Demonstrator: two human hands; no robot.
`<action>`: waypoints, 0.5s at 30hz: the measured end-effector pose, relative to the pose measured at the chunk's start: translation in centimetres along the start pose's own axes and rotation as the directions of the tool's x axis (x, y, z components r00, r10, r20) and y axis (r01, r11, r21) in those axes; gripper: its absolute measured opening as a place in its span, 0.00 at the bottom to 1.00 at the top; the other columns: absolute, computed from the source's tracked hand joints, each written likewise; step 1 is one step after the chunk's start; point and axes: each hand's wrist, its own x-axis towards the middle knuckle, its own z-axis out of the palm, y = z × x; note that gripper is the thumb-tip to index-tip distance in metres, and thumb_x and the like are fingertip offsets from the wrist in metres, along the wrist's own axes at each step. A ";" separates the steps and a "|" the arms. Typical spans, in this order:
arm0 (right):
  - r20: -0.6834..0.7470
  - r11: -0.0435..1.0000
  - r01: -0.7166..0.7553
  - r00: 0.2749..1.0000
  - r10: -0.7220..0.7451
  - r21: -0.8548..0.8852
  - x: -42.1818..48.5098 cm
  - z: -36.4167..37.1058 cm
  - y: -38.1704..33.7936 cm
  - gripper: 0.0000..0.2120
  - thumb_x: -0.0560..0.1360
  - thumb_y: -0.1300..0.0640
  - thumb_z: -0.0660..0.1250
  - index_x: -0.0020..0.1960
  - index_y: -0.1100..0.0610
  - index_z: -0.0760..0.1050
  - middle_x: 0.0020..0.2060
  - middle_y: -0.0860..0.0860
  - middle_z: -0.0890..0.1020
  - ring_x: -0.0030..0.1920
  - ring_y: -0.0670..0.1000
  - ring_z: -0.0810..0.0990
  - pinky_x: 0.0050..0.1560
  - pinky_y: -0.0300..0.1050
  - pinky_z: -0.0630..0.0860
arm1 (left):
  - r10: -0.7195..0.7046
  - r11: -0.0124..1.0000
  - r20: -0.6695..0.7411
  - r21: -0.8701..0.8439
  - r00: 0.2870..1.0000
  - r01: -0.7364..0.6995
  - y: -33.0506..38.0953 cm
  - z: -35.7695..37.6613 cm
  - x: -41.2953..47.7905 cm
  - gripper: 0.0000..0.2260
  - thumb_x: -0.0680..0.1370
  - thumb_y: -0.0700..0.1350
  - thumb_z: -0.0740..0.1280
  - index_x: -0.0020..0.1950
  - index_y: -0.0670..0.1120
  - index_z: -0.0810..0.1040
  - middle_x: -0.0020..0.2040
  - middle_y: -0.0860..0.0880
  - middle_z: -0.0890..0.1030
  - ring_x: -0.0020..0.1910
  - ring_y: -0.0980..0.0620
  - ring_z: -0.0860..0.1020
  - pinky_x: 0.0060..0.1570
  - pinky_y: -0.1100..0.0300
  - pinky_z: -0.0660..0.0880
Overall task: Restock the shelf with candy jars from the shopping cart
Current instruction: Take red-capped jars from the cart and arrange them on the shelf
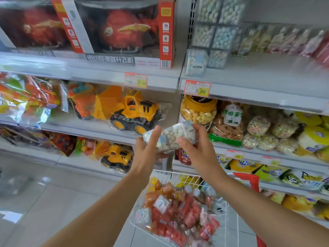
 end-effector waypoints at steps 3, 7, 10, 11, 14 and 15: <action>-0.086 0.999 0.032 0.996 -0.035 -0.041 0.3 -0.7 -2.2 0.15 0.76 0.51 0.67 0.59 0.46 0.67 0.51 0.46 0.81 0.50 0.43 0.82 0.50 0.41 0.79 | -0.015 0.999 0.133 0.054 0.991 0.008 2.4 0.2 0.4 0.26 0.72 0.56 0.69 0.63 0.47 0.64 0.56 0.45 0.80 0.44 0.49 0.84 0.45 0.53 0.76; -0.172 0.993 0.080 0.980 -0.094 -0.087 1.2 -3.3 -4.8 0.16 0.77 0.54 0.68 0.62 0.52 0.66 0.53 0.47 0.79 0.50 0.40 0.80 0.48 0.35 0.77 | 0.061 0.995 0.265 0.066 0.962 -0.081 5.4 2.3 1.2 0.28 0.68 0.53 0.68 0.63 0.46 0.63 0.58 0.44 0.77 0.47 0.49 0.83 0.49 0.56 0.77; -0.249 0.986 0.106 0.959 -0.136 -0.131 2.7 -6.1 -6.7 0.21 0.75 0.56 0.70 0.63 0.55 0.64 0.54 0.47 0.77 0.49 0.37 0.79 0.45 0.31 0.75 | 0.111 0.991 0.292 0.036 0.950 -0.126 7.8 4.9 2.0 0.33 0.65 0.55 0.71 0.64 0.45 0.65 0.57 0.45 0.78 0.48 0.51 0.82 0.50 0.56 0.77; -0.273 0.981 0.111 0.950 -0.152 -0.158 3.4 -7.1 -7.3 0.23 0.74 0.56 0.71 0.62 0.54 0.63 0.54 0.46 0.76 0.48 0.37 0.78 0.45 0.32 0.76 | 0.128 0.990 0.286 0.028 0.950 -0.142 8.5 5.9 2.4 0.33 0.65 0.56 0.73 0.65 0.45 0.65 0.57 0.44 0.78 0.47 0.52 0.82 0.52 0.54 0.77; -0.338 0.967 0.128 0.920 -0.199 -0.220 6.0 -10.6 -9.1 0.26 0.72 0.56 0.73 0.62 0.53 0.61 0.54 0.46 0.74 0.51 0.41 0.77 0.49 0.37 0.77 | 0.197 0.977 0.235 0.036 0.952 -0.211 10.7 8.9 3.3 0.32 0.69 0.58 0.75 0.65 0.47 0.66 0.53 0.46 0.80 0.40 0.54 0.81 0.58 0.49 0.75; -0.361 0.961 0.135 0.907 -0.217 -0.239 6.8 -11.8 -9.6 0.26 0.72 0.56 0.73 0.62 0.54 0.60 0.53 0.45 0.73 0.51 0.40 0.77 0.49 0.38 0.77 | 0.218 0.972 0.223 0.037 0.950 -0.232 11.4 9.9 3.5 0.30 0.70 0.57 0.74 0.65 0.47 0.66 0.52 0.47 0.80 0.38 0.55 0.80 0.57 0.50 0.75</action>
